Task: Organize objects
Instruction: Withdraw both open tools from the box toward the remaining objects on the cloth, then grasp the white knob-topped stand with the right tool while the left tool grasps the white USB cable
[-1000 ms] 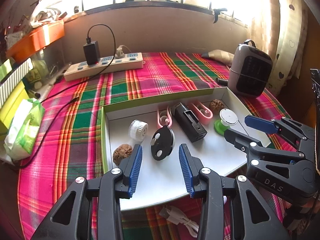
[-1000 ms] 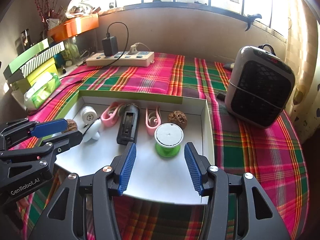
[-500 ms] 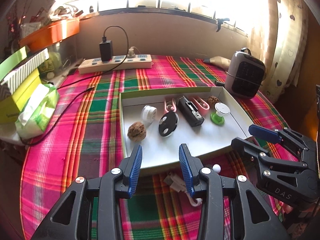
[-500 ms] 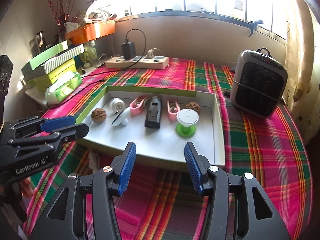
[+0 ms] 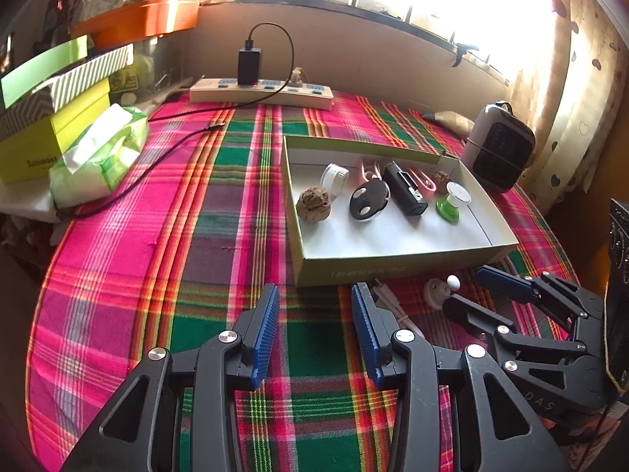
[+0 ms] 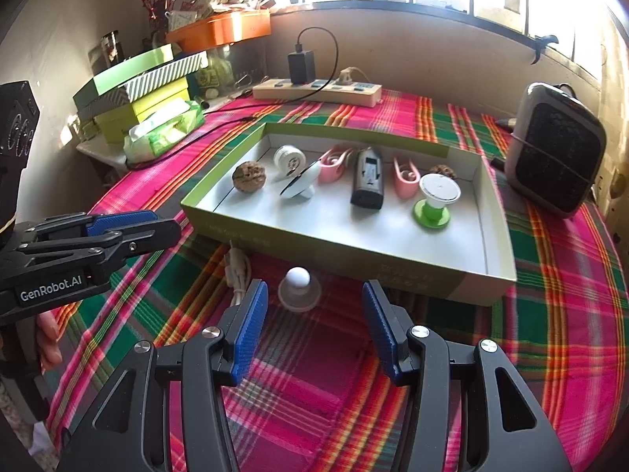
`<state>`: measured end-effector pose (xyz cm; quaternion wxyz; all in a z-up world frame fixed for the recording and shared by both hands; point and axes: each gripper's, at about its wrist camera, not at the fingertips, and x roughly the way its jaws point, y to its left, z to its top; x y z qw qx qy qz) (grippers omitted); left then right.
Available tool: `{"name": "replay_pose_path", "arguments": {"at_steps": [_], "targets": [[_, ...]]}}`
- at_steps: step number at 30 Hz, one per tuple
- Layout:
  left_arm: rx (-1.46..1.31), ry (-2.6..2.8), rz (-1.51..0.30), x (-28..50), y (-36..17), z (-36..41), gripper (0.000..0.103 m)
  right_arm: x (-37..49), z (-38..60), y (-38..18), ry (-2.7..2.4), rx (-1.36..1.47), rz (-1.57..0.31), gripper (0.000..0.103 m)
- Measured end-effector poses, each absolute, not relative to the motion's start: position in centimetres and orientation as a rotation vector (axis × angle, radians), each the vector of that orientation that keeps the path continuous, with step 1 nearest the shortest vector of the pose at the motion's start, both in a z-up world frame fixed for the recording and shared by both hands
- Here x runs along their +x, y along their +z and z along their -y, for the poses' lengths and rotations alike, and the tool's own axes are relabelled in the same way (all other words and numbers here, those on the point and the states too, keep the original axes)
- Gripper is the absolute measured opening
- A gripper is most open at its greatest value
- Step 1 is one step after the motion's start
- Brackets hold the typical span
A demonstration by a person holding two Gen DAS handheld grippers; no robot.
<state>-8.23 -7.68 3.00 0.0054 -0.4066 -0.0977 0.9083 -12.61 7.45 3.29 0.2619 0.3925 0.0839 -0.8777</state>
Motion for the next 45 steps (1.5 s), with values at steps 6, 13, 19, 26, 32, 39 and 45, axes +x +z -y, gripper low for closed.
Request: {"name": "replay_pose_path", "arguments": {"at_steps": [6, 13, 19, 26, 32, 39, 45], "targets": [[-1.293, 2.823, 0.336, -8.0, 2.4, 8.0, 0.036, -13.1, -6.5, 2.4, -2.363, 1.102, -0.256, 0.051], [-1.303, 2.806, 0.359, -7.9, 2.1, 8.2, 0.036, -13.6, -5.9, 2.0, -2.372, 1.131, -0.270, 0.052], [-1.313, 2.784, 0.363, -8.1, 1.9, 8.0, 0.036, -13.7, -5.7, 1.9, -2.386, 1.135, -0.299, 0.036], [-1.330, 2.751, 0.357, -8.4, 1.6, 7.1, 0.036, -13.7, -5.9, 2.0, -2.390, 1.133, -0.301, 0.026], [-1.350, 2.717, 0.359, -8.9, 1.5, 6.0, 0.036, -13.3, -6.6, 2.3, -2.395, 1.120, -0.281, 0.026], [-1.405, 2.703, 0.387, -9.8, 1.2, 4.3, 0.036, -12.8, -8.0, 2.7, -2.412, 1.106, -0.253, 0.026], [-1.429, 2.706, 0.375, -10.4, 1.1, 3.3, 0.037, -12.6, -9.1, 3.1, -2.432, 1.089, -0.230, 0.026]]}}
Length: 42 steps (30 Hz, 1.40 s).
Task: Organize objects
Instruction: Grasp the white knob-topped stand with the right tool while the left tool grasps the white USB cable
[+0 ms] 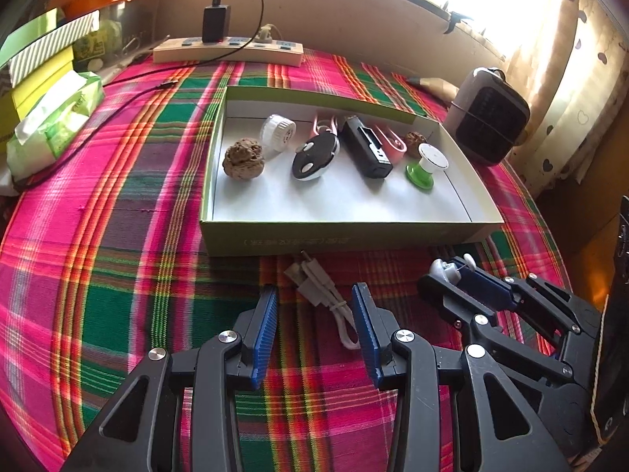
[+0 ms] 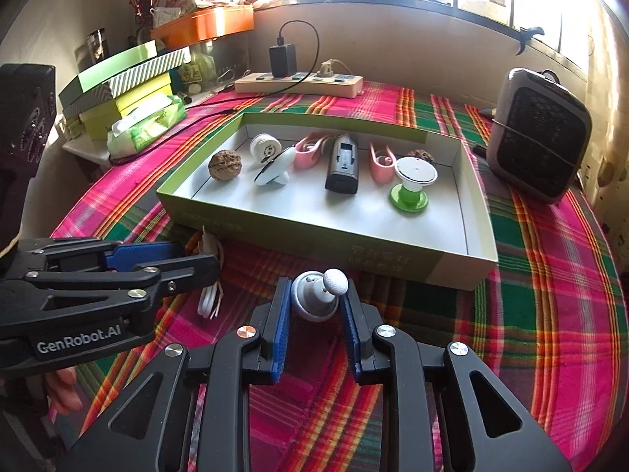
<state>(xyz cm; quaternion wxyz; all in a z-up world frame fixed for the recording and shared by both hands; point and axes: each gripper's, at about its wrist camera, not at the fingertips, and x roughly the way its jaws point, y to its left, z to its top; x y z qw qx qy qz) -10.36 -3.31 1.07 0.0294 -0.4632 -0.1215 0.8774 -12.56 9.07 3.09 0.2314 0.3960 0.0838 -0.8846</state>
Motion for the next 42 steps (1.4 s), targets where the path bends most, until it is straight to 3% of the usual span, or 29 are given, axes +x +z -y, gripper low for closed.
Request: {"name": "replay_pose_path", "arguments": {"at_steps": [22, 42], "targets": [[-1.370, 2.663, 0.088, -10.3, 1.1, -1.3, 0.036, -11.9, -12.2, 3.9, -2.494, 1.073, -0.157, 0.026], [-1.403, 2.732, 0.023, -10.5, 1.0, -0.8, 0.034, -12.2, -13.2, 3.6, -2.503, 1.096, -0.135, 0.026]]}}
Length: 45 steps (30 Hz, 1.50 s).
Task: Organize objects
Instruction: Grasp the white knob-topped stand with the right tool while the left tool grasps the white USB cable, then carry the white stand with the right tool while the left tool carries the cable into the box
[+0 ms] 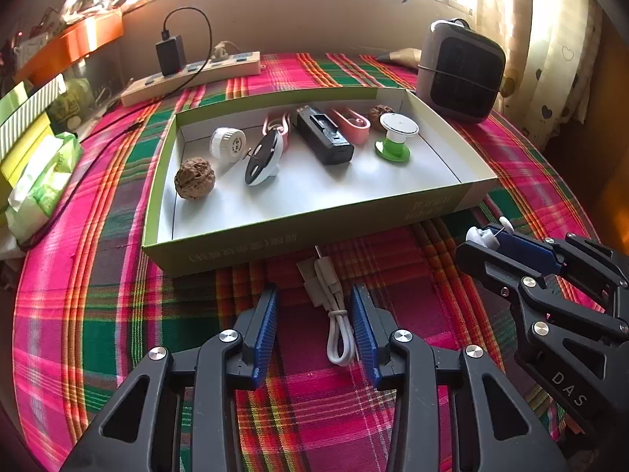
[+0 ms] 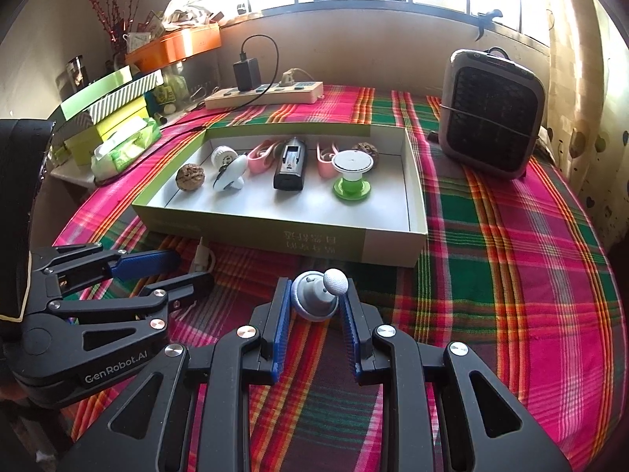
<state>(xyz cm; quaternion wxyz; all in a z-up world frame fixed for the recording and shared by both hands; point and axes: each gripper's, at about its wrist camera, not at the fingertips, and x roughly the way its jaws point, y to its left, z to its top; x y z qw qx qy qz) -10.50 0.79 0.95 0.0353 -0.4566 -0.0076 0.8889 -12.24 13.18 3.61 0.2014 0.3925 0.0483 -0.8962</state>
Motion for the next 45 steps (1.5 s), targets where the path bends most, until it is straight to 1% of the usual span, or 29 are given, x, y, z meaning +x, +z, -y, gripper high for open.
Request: {"name": "replay_pose_path", "arguments": {"at_steps": [8, 10, 12, 36, 45], "targets": [[-1.398, 2.750, 0.026, -10.5, 0.9, -0.4, 0.021, -12.1, -12.9, 3.4, -2.495, 1.100, -0.139, 0.025], [-1.398, 2.757, 0.034, -10.4, 0.9, -0.2, 0.016, -12.1, -12.8, 3.4, -2.494, 1.101, -0.141, 0.025], [-1.397, 2.755, 0.051, -10.4, 0.9, 0.0, 0.015, -12.1, -12.8, 3.4, -2.494, 1.101, -0.141, 0.026], [-1.376, 2.769, 0.047, -10.2, 1.1, 0.1, 0.014, -12.0, -12.4, 3.1, -2.489, 1.115, -0.155, 0.025], [-1.328, 2.766, 0.083, -9.8, 2.1, 0.2, 0.014, -11.8, -12.0, 3.6, -2.485, 1.097, -0.164, 0.025]]}}
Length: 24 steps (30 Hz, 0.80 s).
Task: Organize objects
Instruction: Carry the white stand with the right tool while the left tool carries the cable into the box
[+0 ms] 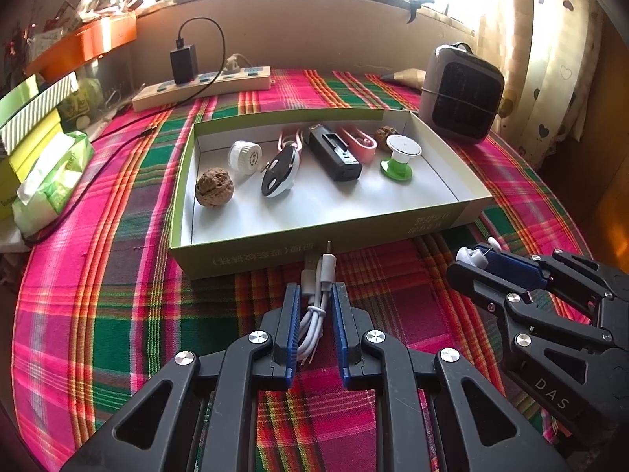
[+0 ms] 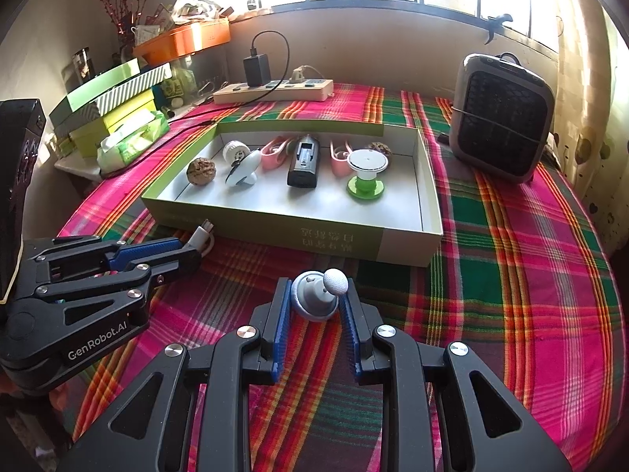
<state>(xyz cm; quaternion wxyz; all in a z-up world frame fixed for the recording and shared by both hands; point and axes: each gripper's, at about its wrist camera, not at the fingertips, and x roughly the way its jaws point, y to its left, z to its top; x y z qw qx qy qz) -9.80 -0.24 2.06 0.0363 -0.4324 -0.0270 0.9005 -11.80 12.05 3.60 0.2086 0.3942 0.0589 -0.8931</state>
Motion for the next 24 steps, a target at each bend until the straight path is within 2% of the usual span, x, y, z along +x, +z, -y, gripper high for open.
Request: {"name": "replay_pose_path", "arguments": {"at_steps": [24], "targets": [[-1.209, 2.772, 0.139, -11.1, 5.4, 1.1, 0.014, -13.5, -11.6, 6.9, -2.510, 1.008, -0.181, 0.026]]}}
